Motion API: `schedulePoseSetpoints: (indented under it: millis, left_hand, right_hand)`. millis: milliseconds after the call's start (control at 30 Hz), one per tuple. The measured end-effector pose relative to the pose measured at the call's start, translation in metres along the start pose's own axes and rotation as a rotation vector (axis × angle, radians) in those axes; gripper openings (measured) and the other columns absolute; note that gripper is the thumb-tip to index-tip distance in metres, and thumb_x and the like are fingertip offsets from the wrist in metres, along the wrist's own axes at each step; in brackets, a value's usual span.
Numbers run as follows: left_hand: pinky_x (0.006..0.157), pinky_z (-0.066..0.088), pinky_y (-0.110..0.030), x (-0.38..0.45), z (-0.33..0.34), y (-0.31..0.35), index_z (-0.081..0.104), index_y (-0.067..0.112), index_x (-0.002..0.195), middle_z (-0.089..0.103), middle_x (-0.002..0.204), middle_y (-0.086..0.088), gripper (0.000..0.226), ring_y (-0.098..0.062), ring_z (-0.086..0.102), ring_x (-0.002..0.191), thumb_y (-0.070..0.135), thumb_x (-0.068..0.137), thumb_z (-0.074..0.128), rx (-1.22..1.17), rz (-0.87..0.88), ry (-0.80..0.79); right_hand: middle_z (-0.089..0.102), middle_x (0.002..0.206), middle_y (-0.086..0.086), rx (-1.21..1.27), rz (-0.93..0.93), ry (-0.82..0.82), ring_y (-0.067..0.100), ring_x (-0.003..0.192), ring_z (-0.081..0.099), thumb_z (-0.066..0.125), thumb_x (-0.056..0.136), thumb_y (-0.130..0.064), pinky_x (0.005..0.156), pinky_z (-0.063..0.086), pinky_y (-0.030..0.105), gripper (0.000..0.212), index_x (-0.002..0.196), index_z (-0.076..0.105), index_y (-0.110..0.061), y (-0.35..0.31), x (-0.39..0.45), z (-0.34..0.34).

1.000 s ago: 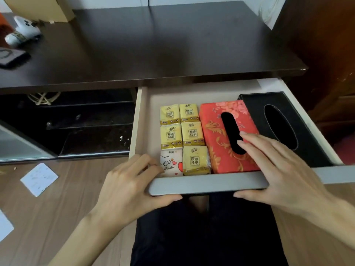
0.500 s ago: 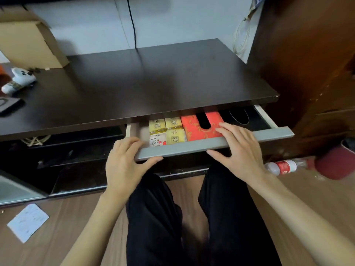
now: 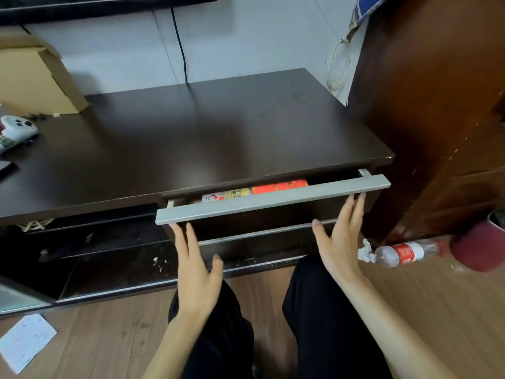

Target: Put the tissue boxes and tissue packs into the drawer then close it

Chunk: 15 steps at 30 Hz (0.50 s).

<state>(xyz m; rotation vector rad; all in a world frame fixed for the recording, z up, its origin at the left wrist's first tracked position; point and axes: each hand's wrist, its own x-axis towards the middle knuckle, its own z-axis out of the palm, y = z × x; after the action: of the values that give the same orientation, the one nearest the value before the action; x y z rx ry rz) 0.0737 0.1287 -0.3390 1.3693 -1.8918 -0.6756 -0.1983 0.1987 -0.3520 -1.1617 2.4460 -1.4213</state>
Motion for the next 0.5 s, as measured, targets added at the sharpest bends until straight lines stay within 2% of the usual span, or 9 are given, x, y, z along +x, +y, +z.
schedulePoseSetpoints:
  millis: [67,100,167,200,267,333,367,433,500]
  left_hand:
    - [0.069,0.038,-0.001,0.011,0.004,-0.006,0.004,0.019,0.16,-0.024,0.164,0.016,0.092,0.015,0.033,0.115,0.01,0.092,0.065,0.026,-0.002,-0.015]
    - [0.063,0.043,-0.008,0.018,0.005,-0.009,0.003,0.019,0.16,-0.025,0.163,0.017,0.092,0.006,0.048,0.09,0.01,0.092,0.064,0.037,-0.012,-0.021]
    - [0.06,0.051,-0.023,0.033,0.004,-0.014,0.002,0.021,0.16,-0.025,0.163,0.02,0.091,-0.009,0.058,0.065,0.01,0.092,0.063,0.076,-0.025,-0.03]
    - [0.065,0.053,-0.028,0.041,0.003,-0.016,0.003,0.02,0.16,-0.023,0.163,0.02,0.09,-0.01,0.062,0.069,0.01,0.093,0.062,0.083,-0.016,-0.038]
    - [0.084,0.052,-0.03,0.058,-0.002,-0.021,0.004,0.019,0.16,-0.018,0.165,0.017,0.088,-0.013,0.062,0.112,0.009,0.093,0.06,0.088,0.015,-0.048]
    - [0.11,0.039,-0.031,0.072,-0.006,-0.026,0.006,0.017,0.16,-0.01,0.167,0.011,0.085,-0.01,0.022,0.148,0.009,0.094,0.058,0.115,0.047,-0.09]
    - [0.116,0.033,-0.033,0.076,-0.007,-0.027,0.008,0.017,0.16,-0.006,0.166,0.009,0.082,-0.009,0.012,0.151,0.009,0.095,0.057,0.137,0.062,-0.118]
    - [0.108,0.04,-0.031,0.081,-0.01,-0.029,0.014,0.02,0.159,-0.004,0.167,0.009,0.077,-0.004,0.034,0.143,0.012,0.096,0.058,0.167,0.058,-0.166]
    - [0.089,0.044,-0.025,0.083,-0.016,-0.03,0.026,0.022,0.156,0.005,0.167,0.012,0.07,0.016,0.058,0.098,0.014,0.095,0.059,0.136,0.045,-0.162]
  right_hand:
    - [-0.018,0.171,0.0,-0.005,0.006,-0.008,0.023,0.158,-0.003,0.067,0.098,-0.021,0.118,0.012,0.027,0.094,0.164,0.0,-0.012,-0.001,0.01,0.007]
    - [-0.017,0.172,0.0,-0.009,0.0,-0.013,0.023,0.158,-0.002,0.067,0.098,-0.02,0.116,0.012,0.026,0.093,0.164,0.0,-0.013,0.0,0.016,0.009]
    - [-0.016,0.172,0.002,-0.046,-0.019,-0.024,0.024,0.158,0.0,0.067,0.098,-0.019,0.113,0.018,0.026,0.093,0.164,0.001,-0.013,0.001,0.028,0.012]
    - [-0.015,0.172,0.002,-0.065,-0.03,-0.039,0.025,0.158,0.004,0.067,0.098,-0.019,0.111,0.023,0.026,0.092,0.164,0.003,-0.012,0.001,0.035,0.012]
    - [-0.014,0.172,0.002,-0.101,-0.043,-0.089,0.026,0.157,0.011,0.067,0.099,-0.019,0.103,0.032,0.024,0.09,0.164,0.006,-0.012,0.0,0.05,0.013]
    - [-0.01,0.173,0.003,-0.141,-0.049,-0.137,0.027,0.156,0.017,0.067,0.099,-0.021,0.102,0.036,0.025,0.086,0.163,0.01,-0.01,0.001,0.061,0.012]
    - [-0.007,0.173,0.005,-0.163,-0.056,-0.148,0.028,0.156,0.019,0.067,0.099,-0.021,0.103,0.035,0.025,0.085,0.163,0.011,-0.01,0.002,0.064,0.011]
    - [-0.004,0.173,0.004,-0.183,-0.067,-0.155,0.026,0.155,0.019,0.067,0.099,-0.021,0.106,0.033,0.027,0.084,0.163,0.014,-0.011,0.005,0.067,0.01]
    - [0.007,0.173,0.002,-0.124,-0.055,-0.153,0.022,0.155,0.019,0.067,0.099,-0.018,0.11,0.028,0.029,0.079,0.162,0.021,-0.015,0.01,0.069,0.005]
